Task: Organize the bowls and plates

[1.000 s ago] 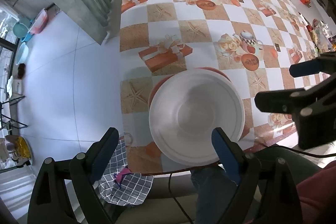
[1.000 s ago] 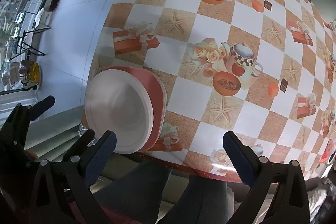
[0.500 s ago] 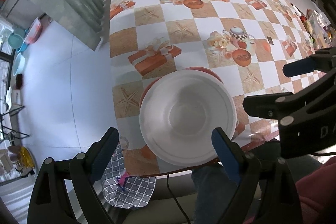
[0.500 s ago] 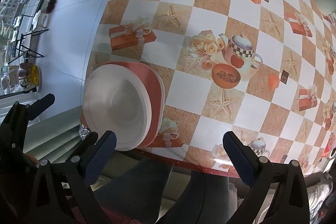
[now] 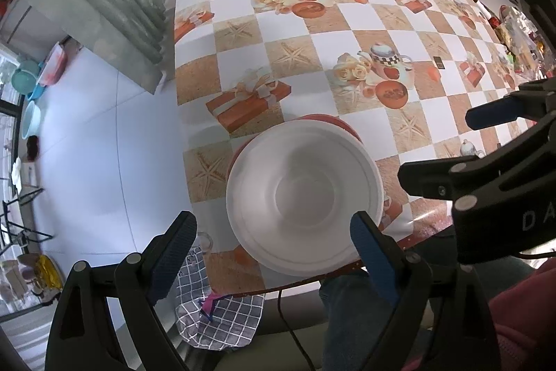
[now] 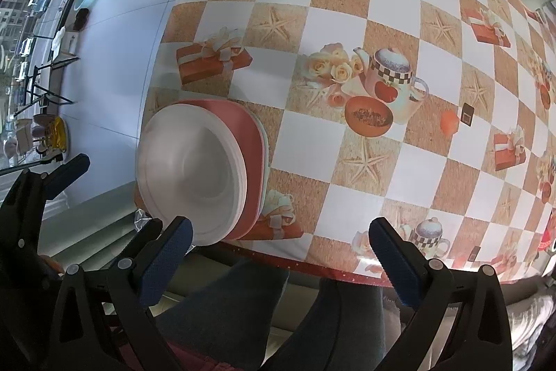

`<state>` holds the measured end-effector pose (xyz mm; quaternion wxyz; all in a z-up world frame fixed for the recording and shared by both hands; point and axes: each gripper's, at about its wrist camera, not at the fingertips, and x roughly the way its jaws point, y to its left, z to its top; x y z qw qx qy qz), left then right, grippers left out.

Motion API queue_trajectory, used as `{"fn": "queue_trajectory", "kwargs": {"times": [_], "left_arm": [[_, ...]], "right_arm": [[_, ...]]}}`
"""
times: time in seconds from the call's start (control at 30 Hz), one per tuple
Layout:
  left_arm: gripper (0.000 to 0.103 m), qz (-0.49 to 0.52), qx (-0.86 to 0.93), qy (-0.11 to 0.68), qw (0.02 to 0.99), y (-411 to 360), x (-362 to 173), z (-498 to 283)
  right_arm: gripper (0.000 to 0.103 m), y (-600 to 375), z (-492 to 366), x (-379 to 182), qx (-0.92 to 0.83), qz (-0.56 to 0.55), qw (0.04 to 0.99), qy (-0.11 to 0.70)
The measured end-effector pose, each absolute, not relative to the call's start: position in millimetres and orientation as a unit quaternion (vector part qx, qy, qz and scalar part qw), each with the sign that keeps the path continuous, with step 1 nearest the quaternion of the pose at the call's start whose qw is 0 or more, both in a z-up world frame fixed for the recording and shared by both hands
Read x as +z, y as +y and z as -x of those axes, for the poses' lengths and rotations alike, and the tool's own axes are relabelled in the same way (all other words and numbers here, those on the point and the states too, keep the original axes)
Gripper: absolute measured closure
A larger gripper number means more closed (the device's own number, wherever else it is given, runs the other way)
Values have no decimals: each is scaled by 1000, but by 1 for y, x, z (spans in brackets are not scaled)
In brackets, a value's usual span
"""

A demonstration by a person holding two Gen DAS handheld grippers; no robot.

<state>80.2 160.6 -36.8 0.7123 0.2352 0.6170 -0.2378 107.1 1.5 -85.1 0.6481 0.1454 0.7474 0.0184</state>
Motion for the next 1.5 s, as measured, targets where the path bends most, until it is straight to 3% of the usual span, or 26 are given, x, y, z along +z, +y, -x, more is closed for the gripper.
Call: {"fn": "queue_trajectory", "kwargs": {"times": [1.5], "left_arm": [[11, -233, -240, 613, 716, 166, -29, -78]], "right_arm": [[1, 8, -97, -81, 21, -146, 651, 745]]}}
